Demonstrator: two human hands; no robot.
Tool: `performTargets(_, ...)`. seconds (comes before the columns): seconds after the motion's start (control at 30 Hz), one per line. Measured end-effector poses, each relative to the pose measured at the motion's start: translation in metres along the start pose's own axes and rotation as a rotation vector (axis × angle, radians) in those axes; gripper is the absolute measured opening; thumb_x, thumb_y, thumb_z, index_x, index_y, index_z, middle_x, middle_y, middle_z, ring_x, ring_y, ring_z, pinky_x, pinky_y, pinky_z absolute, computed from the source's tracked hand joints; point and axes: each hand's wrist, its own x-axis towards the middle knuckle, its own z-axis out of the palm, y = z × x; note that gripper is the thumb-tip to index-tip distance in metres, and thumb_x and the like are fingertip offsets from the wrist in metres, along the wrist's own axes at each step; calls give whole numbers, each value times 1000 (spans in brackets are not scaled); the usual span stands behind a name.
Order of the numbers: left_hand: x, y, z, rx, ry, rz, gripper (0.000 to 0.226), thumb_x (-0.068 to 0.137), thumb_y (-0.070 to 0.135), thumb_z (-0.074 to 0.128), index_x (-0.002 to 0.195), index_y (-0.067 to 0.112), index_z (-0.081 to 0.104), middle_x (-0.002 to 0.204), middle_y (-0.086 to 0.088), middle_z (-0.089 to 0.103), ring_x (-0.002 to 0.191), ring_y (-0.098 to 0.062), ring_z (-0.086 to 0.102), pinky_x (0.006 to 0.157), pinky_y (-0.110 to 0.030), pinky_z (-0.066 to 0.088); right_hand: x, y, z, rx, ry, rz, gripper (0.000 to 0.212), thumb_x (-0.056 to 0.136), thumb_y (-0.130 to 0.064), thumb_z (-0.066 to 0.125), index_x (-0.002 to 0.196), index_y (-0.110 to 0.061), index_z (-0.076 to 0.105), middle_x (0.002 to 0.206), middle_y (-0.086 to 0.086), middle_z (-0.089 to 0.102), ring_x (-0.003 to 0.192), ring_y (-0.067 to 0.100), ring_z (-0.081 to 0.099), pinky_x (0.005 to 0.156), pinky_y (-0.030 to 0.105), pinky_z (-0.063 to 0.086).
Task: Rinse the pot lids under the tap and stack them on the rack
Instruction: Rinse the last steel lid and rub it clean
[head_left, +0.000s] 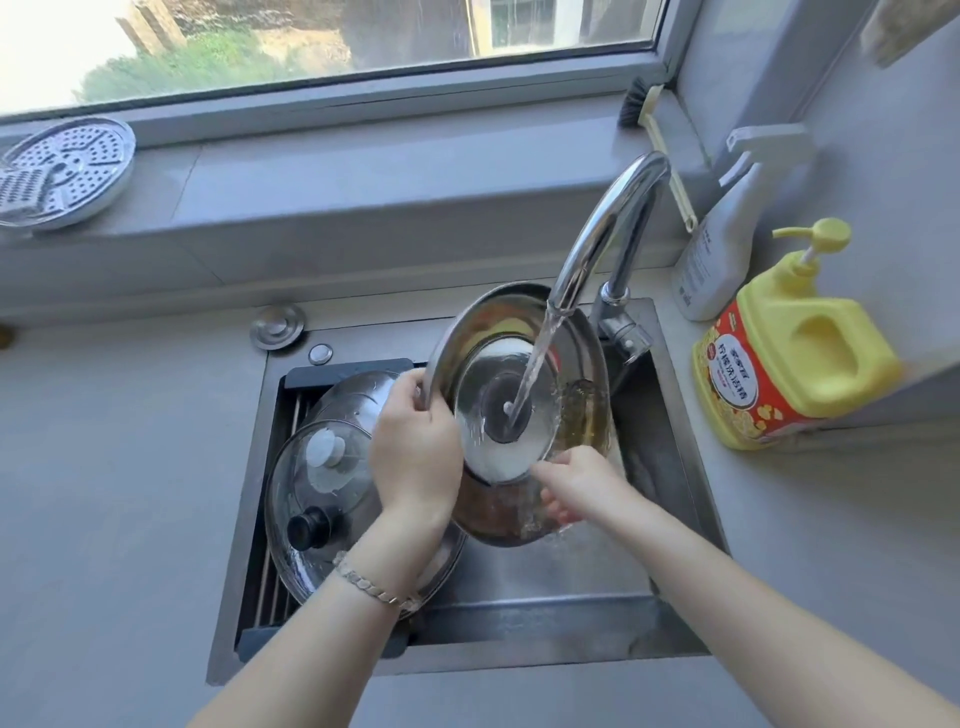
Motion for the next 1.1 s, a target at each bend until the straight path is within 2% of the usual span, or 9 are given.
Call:
performTargets(0.1, 4, 16, 1, 275, -60, 206, 15, 92, 17, 44, 98, 16, 58, 86, -3, 63, 79, -28, 54, 63, -31, 34, -4, 3, -5, -187, 113, -126, 33, 88, -24, 48, 112, -7, 61, 104, 7, 63, 99, 24, 58, 86, 33, 45)
performTargets(0.17, 4, 24, 4, 420, -85, 270, 23, 94, 18, 41, 112, 17, 54, 98, -8, 63, 84, -33, 54, 66, -30, 32, -8, 6, -3, -169, 183, -239, 44, 91, -24, 45, 133, -8, 46, 134, 10, 47, 120, 23, 47, 100, 33, 37)
performTargets(0.3, 5, 25, 2, 388, -157, 144, 26, 98, 27, 34, 119, 21, 49, 94, -8, 65, 87, -32, 55, 70, -31, 33, -3, 6, 14, -145, 213, -378, 60, 98, -35, 35, 148, -10, 15, 155, 7, 14, 143, 20, 15, 117, 34, 14)
performTargets(0.47, 0, 2, 6, 73, -227, -170, 30, 97, 38, 36, 92, 14, 54, 87, -2, 59, 84, -23, 49, 72, -31, 33, 29, -21, 20, -239, 304, -234, 64, 97, -47, 24, 149, -12, 12, 158, 13, -2, 145, 26, -3, 117, 43, 1)
performTargets(0.6, -10, -5, 15, -94, -170, -307, 38, 99, 37, 35, 70, 16, 50, 66, 4, 51, 64, -13, 46, 59, -30, 34, 26, -51, 36, -569, 334, -454, 71, 95, -51, 21, 149, -5, 7, 157, 16, -5, 145, 24, -7, 115, 41, -10)
performTargets(0.73, 3, -12, 18, -260, -59, -338, 36, 100, 31, 36, 81, 10, 59, 70, 4, 58, 73, -16, 54, 65, -26, 41, 6, -47, 40, -833, 76, -887, 87, 74, -53, -8, 149, -8, 2, 157, 9, -7, 145, 16, -8, 117, 38, -10)
performTargets(0.83, 6, -14, 17, -316, -25, -356, 37, 100, 32, 36, 81, 8, 57, 70, 3, 59, 68, -10, 56, 57, -10, 43, -6, -36, 35, -874, -129, -1106, 76, 82, -45, 2, 149, -9, 4, 158, 5, 1, 144, 10, -5, 116, 30, -11)
performTargets(0.97, 13, -19, 10, -343, 54, -290, 42, 99, 38, 37, 85, 5, 59, 76, -6, 57, 77, -21, 53, 70, -30, 44, -19, -19, 6, -943, -367, -1175, 58, 95, -35, 16, 148, -13, 17, 157, -1, 12, 144, 5, 1, 116, 26, -9)
performTargets(1.1, 28, -20, 2, -332, 115, -224, 46, 97, 42, 38, 100, 2, 59, 73, 1, 50, 78, -19, 47, 76, -31, 39, -32, 3, -18, -953, -426, -1099, 62, 95, -48, 14, 148, -17, 23, 154, -7, 23, 142, 1, 11, 116, 21, 1)
